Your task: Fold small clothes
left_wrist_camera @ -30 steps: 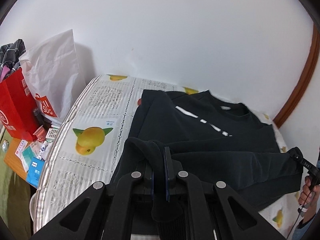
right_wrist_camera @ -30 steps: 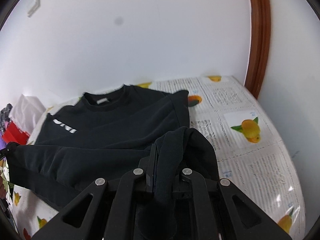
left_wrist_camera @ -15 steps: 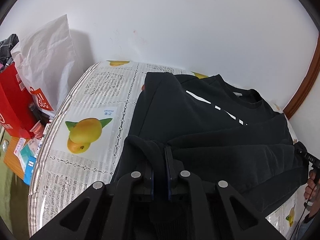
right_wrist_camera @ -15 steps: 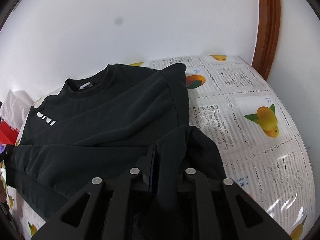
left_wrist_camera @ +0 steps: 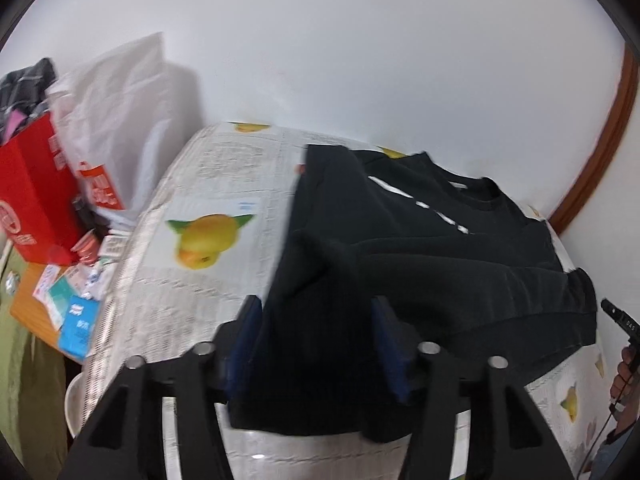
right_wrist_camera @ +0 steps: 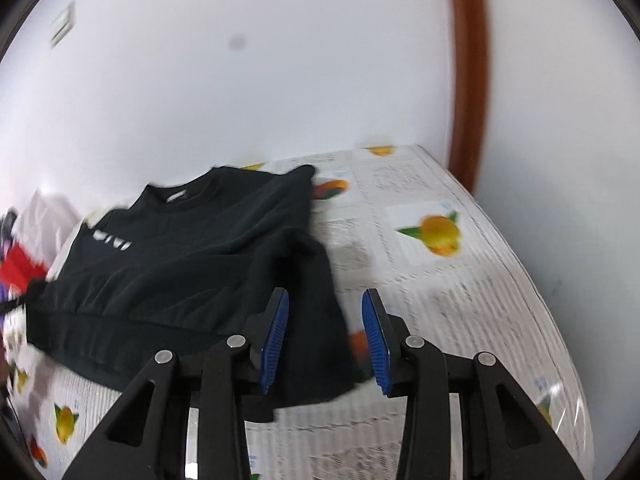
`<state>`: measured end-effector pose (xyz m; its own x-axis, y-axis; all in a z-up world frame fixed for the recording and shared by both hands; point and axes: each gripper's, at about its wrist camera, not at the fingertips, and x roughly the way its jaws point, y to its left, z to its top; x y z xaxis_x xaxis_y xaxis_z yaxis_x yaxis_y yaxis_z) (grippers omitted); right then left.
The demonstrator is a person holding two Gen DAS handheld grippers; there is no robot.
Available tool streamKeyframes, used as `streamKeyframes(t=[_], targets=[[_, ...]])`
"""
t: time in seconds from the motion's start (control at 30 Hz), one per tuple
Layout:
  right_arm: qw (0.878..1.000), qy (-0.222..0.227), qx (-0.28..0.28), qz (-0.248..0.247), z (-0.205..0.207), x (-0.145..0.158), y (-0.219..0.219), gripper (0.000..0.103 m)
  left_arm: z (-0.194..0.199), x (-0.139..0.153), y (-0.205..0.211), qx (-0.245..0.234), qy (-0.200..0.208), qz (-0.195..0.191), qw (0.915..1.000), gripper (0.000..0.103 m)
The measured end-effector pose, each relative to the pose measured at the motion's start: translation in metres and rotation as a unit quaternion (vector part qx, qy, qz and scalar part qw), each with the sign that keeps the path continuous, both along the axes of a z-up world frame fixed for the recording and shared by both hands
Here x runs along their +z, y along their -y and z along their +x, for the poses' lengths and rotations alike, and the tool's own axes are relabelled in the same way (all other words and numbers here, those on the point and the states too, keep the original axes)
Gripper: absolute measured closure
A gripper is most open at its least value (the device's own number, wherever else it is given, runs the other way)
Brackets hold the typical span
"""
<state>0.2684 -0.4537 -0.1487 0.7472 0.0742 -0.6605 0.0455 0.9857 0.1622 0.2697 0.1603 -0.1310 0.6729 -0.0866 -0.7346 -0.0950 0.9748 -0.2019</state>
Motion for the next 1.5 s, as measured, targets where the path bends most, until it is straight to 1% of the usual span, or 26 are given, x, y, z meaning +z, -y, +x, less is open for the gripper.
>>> streamKeyframes(t=[0.1, 0.2, 0.27, 0.3, 0.33, 0.37, 0.4, 0.43, 0.47, 0.5, 0.53, 0.6, 0.83, 0.93, 1.07, 1.17, 1.27, 1.4, 1.5], targets=[[0.999, -0.034, -0.017, 0.024, 0.011, -0.018, 0.013, 0.065, -0.004, -0.01, -0.017, 0.012, -0.018, -0.022, 0.9995, 0.048], [0.997, -0.053, -0.019, 0.049, 0.018, -0.033, 0.015, 0.065, -0.009, -0.019, -0.029, 0.026, -0.024, -0.025, 0.9991, 0.049], [0.996, -0.057, -0.014, 0.06, 0.021, -0.04, 0.012, 0.065, -0.008, -0.027, -0.031, 0.01, -0.039, -0.039, 0.9984, 0.05], [0.996, -0.059, -0.011, 0.061, 0.023, -0.042, 0.009, 0.065, -0.006, -0.033, -0.029, -0.001, -0.051, -0.045, 0.9977, 0.05], [0.996, -0.062, -0.01, 0.058, 0.025, -0.045, 0.007, 0.065, -0.006, -0.037, -0.027, -0.005, -0.053, -0.046, 0.9975, 0.052], [0.996, -0.068, -0.012, 0.052, 0.028, -0.048, 0.004, 0.071, -0.005, -0.039, -0.025, -0.006, -0.052, -0.046, 0.9975, 0.056], [0.996, -0.072, -0.013, 0.048, 0.03, -0.05, 0.002, 0.086, -0.005, -0.042, -0.023, -0.01, -0.052, -0.051, 0.9973, 0.067], [0.996, -0.078, -0.019, 0.039, 0.031, -0.054, 0.0, 0.09, -0.006, -0.044, -0.022, -0.012, -0.053, -0.057, 0.9969, 0.077], [0.996, -0.077, -0.024, 0.032, 0.03, -0.054, -0.001, 0.092, -0.007, -0.044, -0.02, -0.016, -0.051, -0.062, 0.9967, 0.083], [0.996, -0.075, -0.025, 0.028, 0.028, -0.053, -0.002, 0.096, -0.008, -0.043, -0.017, -0.024, -0.048, -0.059, 0.9968, 0.09], [0.997, -0.071, -0.029, 0.022, 0.024, -0.052, -0.003, 0.097, -0.01, -0.041, -0.015, -0.026, -0.044, -0.047, 0.9975, 0.091], [0.997, -0.071, -0.03, 0.018, 0.017, -0.05, -0.001, 0.099, -0.014, -0.038, -0.01, -0.028, -0.043, -0.034, 0.9981, 0.092], [0.997, -0.072, -0.029, 0.009, -0.016, -0.045, 0.007, 0.099, -0.044, -0.035, -0.006, -0.036, -0.056, -0.041, 0.997, 0.092], [0.997, -0.071, -0.028, 0.006, -0.036, -0.044, 0.01, 0.099, -0.062, -0.036, -0.003, -0.04, -0.058, -0.037, 0.9969, 0.092], [0.997, -0.076, -0.025, -0.01, -0.066, -0.045, 0.012, 0.099, -0.091, -0.035, 0.004, -0.049, -0.061, -0.025, 0.9966, 0.092], [0.997, -0.077, -0.026, -0.012, -0.087, -0.045, 0.016, 0.099, -0.11, -0.033, 0.01, -0.059, -0.059, -0.008, 0.9965, 0.092], [0.997, -0.075, -0.025, -0.014, -0.107, -0.046, 0.02, 0.099, -0.127, -0.033, 0.013, -0.063, -0.059, -0.001, 0.9963, 0.092], [0.996, -0.078, -0.03, -0.023, -0.124, -0.047, 0.021, 0.099, -0.141, -0.034, 0.017, -0.065, -0.056, 0.002, 0.9963, 0.092], [0.995, -0.082, -0.033, -0.041, -0.133, -0.045, 0.017, 0.098, -0.144, -0.033, 0.019, -0.065, -0.056, 0.007, 0.9963, 0.092]])
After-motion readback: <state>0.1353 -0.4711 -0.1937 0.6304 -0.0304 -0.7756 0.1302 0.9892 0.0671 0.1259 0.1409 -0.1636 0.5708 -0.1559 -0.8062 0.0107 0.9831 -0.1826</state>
